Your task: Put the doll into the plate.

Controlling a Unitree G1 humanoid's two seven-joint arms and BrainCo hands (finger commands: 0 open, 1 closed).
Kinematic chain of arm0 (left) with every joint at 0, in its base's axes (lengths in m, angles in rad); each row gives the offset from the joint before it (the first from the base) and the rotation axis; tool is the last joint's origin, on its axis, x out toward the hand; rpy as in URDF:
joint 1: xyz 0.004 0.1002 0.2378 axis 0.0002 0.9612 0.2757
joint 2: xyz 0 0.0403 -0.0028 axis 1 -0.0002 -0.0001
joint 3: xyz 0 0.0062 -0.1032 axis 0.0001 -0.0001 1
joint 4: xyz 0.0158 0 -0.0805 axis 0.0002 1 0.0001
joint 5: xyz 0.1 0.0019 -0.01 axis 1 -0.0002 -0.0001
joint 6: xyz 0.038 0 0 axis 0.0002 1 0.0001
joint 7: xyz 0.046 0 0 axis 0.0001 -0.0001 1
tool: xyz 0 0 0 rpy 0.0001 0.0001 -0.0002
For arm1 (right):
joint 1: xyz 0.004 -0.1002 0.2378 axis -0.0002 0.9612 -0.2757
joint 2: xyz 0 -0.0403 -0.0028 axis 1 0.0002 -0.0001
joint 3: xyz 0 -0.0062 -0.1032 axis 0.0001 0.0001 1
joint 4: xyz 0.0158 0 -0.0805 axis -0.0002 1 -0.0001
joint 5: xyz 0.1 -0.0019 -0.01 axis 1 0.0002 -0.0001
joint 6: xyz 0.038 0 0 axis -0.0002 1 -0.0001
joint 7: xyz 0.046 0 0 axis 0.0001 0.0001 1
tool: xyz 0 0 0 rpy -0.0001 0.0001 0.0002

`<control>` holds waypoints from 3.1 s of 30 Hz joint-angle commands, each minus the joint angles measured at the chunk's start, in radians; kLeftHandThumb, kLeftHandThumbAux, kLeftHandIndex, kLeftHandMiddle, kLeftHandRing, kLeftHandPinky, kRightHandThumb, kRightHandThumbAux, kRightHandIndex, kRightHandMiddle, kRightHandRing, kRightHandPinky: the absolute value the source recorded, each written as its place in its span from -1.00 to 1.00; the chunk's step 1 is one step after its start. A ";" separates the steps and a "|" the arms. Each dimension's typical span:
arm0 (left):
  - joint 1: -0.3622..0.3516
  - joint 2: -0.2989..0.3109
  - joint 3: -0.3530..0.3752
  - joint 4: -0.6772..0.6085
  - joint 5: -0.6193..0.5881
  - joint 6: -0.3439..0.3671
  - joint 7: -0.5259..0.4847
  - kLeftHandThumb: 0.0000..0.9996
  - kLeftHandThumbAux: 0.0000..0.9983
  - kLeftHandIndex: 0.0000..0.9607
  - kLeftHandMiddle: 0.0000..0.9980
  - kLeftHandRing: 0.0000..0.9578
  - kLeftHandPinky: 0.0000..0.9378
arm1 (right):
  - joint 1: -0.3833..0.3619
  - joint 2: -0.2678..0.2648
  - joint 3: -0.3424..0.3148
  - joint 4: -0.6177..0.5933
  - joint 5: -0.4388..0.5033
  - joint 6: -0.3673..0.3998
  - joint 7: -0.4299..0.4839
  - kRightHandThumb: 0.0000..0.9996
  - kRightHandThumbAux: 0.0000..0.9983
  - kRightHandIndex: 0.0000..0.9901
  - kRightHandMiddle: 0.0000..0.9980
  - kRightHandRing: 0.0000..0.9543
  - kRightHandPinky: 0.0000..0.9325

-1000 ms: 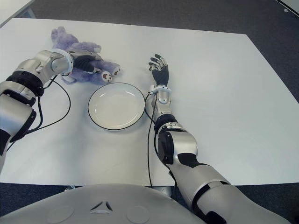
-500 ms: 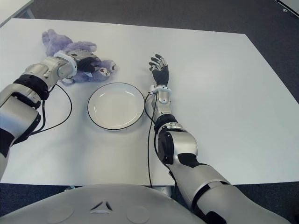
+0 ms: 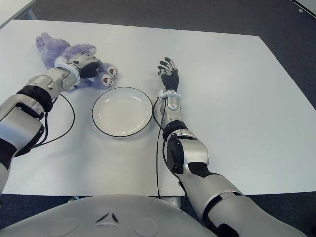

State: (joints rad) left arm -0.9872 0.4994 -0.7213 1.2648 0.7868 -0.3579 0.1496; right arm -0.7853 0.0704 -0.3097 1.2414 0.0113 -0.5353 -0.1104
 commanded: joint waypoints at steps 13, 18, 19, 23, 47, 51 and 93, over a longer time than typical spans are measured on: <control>0.138 0.011 -0.017 0.059 0.035 -0.026 0.062 1.00 0.33 -0.04 -0.06 -0.21 0.10 | 0.225 0.059 -0.031 0.112 0.027 0.078 -0.006 0.54 0.72 -0.66 -0.46 -0.41 -0.35; 0.105 -0.004 0.019 0.068 0.003 0.011 0.073 1.00 0.33 -0.04 -0.04 -0.21 0.07 | 0.225 0.058 -0.030 0.113 0.026 0.080 -0.005 0.53 0.72 -0.66 -0.46 -0.41 -0.36; 0.101 -0.006 0.024 0.069 -0.002 0.016 0.073 1.00 0.33 -0.04 -0.04 -0.20 0.08 | 0.225 0.058 -0.031 0.113 0.026 0.080 -0.004 0.54 0.72 -0.66 -0.46 -0.41 -0.35; 0.078 -0.014 0.055 0.065 -0.020 0.029 0.091 1.00 0.33 -0.04 -0.10 -0.18 0.09 | 0.223 0.058 -0.033 0.114 0.028 0.083 -0.003 0.56 0.72 -0.66 -0.46 -0.41 -0.36; -0.044 0.003 0.132 0.011 -0.023 0.018 0.140 1.00 0.32 -0.16 0.00 0.12 -0.10 | 0.212 0.058 -0.038 0.115 0.027 0.097 0.002 0.60 0.71 -0.58 -0.44 -0.38 -0.33; -0.058 0.004 0.131 0.008 -0.016 0.024 0.156 1.00 0.32 -0.20 -0.01 0.05 -0.09 | 0.212 0.057 -0.040 0.115 0.026 0.098 0.005 0.59 0.72 -0.59 -0.44 -0.38 -0.34; -0.205 -0.042 0.134 -0.090 -0.017 0.053 0.110 0.90 0.30 -0.20 0.01 0.10 0.61 | 0.204 0.053 -0.052 0.117 0.028 0.109 0.017 0.71 0.70 -0.57 -0.44 -0.35 -0.31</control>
State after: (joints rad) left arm -1.1606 0.4794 -0.5986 1.1938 0.7754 -0.3033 0.2856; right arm -0.7858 0.0703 -0.3338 1.2318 0.0119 -0.5443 -0.0907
